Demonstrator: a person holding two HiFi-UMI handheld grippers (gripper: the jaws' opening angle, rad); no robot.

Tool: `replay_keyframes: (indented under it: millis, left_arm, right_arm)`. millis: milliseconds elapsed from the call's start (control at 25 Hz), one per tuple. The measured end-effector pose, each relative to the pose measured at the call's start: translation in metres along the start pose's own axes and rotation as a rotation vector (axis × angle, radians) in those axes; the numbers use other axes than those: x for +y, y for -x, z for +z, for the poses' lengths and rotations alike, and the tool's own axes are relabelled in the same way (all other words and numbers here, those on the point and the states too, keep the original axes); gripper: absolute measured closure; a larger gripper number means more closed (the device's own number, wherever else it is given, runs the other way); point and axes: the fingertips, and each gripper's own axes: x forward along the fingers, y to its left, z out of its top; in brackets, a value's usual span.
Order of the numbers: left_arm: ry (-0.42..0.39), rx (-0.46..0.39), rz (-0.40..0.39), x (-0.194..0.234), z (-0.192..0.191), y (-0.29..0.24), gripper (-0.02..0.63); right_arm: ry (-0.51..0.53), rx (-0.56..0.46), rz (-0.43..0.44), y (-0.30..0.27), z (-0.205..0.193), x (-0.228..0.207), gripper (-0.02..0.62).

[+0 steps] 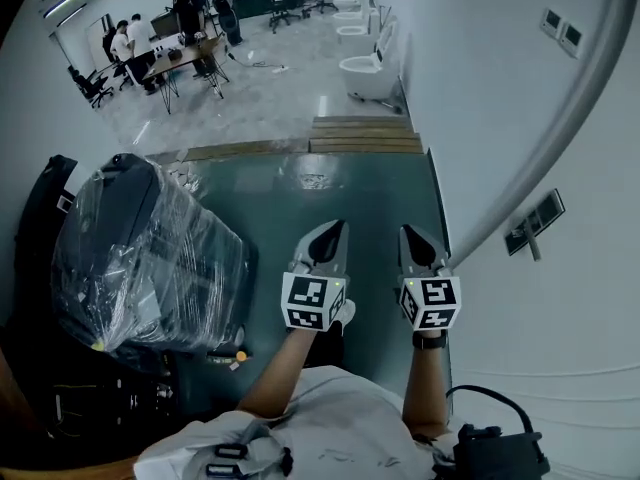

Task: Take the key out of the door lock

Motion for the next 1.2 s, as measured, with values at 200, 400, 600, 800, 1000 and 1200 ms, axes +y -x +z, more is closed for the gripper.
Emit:
replay_keyframes:
  millis: [200, 400, 600, 800, 1000, 1200]
  left_arm:
    - [-0.009, -0.053, -0.152, -0.003, 0.035, -0.104, 0.606]
    - [0.026, -0.097, -0.301, -0.015, 0.069, -0.198, 0.606]
    - [0.006, -0.091, -0.515, -0.061, 0.067, -0.257, 0.606]
    - [0.095, -0.024, -0.703, -0.119, 0.059, -0.291, 0.606]
    - [0.096, -0.028, -0.882, -0.206, 0.059, -0.314, 0.606]
    - [0.054, -0.050, -1.042, -0.301, 0.065, -0.327, 0.606]
  right_arm:
    - [0.011, -0.020, -0.145, -0.043, 0.027, -0.072, 0.595]
    - [0.063, -0.069, -0.234, -0.067, 0.067, -0.124, 0.595]
    - [0.048, -0.027, -0.457, -0.067, 0.065, -0.191, 0.595]
    - [0.069, 0.049, -0.583, -0.041, 0.047, -0.223, 0.595]
    - [0.061, 0.080, -0.756, 0.019, 0.041, -0.273, 0.595]
    - [0.016, 0.056, -0.915, 0.086, 0.042, -0.320, 0.595]
